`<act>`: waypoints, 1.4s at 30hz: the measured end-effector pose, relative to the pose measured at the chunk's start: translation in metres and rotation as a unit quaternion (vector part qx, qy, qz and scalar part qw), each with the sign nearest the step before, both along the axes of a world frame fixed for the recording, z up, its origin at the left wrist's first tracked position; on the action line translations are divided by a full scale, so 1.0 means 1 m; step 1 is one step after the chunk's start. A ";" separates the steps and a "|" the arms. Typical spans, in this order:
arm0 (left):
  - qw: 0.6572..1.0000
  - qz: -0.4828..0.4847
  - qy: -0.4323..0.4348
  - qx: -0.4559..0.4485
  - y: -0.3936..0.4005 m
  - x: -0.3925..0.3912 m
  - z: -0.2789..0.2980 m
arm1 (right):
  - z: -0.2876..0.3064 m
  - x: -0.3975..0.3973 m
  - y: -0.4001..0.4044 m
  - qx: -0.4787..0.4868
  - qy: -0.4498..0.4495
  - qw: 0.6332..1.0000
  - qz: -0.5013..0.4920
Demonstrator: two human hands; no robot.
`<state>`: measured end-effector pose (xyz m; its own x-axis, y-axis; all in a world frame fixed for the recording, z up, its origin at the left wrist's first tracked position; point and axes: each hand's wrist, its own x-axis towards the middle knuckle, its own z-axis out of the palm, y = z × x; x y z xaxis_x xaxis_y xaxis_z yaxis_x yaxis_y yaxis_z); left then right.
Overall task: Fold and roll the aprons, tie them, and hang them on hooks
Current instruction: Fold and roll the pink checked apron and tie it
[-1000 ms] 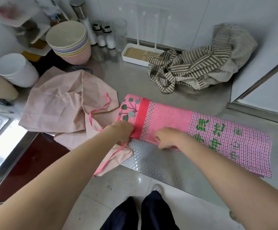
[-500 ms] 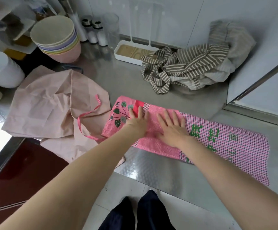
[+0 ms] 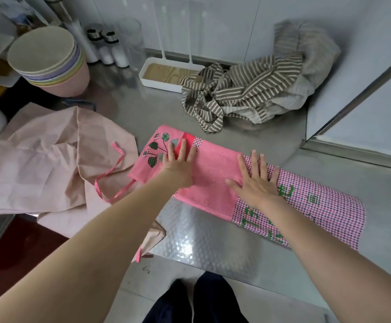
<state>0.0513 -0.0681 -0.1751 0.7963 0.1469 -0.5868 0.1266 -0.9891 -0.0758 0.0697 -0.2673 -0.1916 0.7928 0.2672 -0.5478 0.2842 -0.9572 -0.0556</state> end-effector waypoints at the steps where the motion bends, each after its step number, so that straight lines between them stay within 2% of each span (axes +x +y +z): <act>1: 0.999 0.006 -0.030 0.022 0.001 0.000 0.000 | -0.001 -0.002 0.004 0.003 -0.002 1.000 -0.018; 3: 0.996 0.010 -0.081 0.040 -0.006 -0.005 0.003 | -0.001 -0.005 0.016 0.011 -0.005 0.999 -0.052; 4: 0.995 -0.002 -0.093 0.020 -0.013 -0.008 0.004 | -0.001 -0.005 0.024 0.012 -0.006 0.998 -0.060; 8: 0.995 -0.055 -0.062 -0.062 -0.032 -0.019 0.000 | 0.001 -0.007 0.053 0.027 -0.005 0.999 -0.033; 11: 0.996 -0.071 -0.026 -0.040 -0.017 -0.018 -0.005 | 0.004 -0.010 0.040 0.048 -0.050 0.994 0.085; 13: 0.996 -0.093 0.003 -0.010 -0.006 -0.017 -0.006 | 0.005 -0.016 0.018 0.035 -0.043 0.985 0.164; 14: 0.995 -0.100 0.015 -0.001 -0.003 -0.015 -0.005 | 0.006 -0.019 0.006 0.023 -0.031 0.984 0.172; 17: 0.996 -0.089 0.025 0.004 -0.003 -0.012 0.001 | 0.012 -0.028 -0.016 -0.024 0.012 0.995 0.093; 21: 1.000 -0.010 -0.007 0.005 -0.037 -0.018 0.009 | 0.023 -0.038 -0.025 -0.045 0.055 0.996 -0.050; 27: 0.999 0.000 0.011 -0.037 -0.114 -0.044 0.013 | 0.030 -0.050 -0.035 -0.073 0.070 0.992 -0.068; 32: 0.996 0.037 0.019 -0.074 -0.123 -0.052 0.005 | 0.018 -0.053 -0.047 -0.035 0.037 0.999 -0.001; 35: 0.996 0.048 0.007 -0.069 -0.120 -0.045 0.003 | 0.011 -0.036 -0.089 -0.005 0.025 0.995 0.098; 39: 0.998 0.063 0.010 -0.012 -0.122 -0.037 0.005 | 0.003 -0.012 -0.138 0.015 0.022 0.987 0.158; 42: 0.990 0.129 -0.042 0.033 -0.150 -0.043 0.006 | -0.001 -0.012 -0.144 0.029 0.005 0.984 0.173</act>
<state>0.0079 -0.2178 -0.1696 0.7724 0.3875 -0.5032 0.3832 -0.9162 -0.1173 0.0582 -0.4109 -0.1923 0.6433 0.5521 -0.5304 0.5925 -0.7978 -0.1119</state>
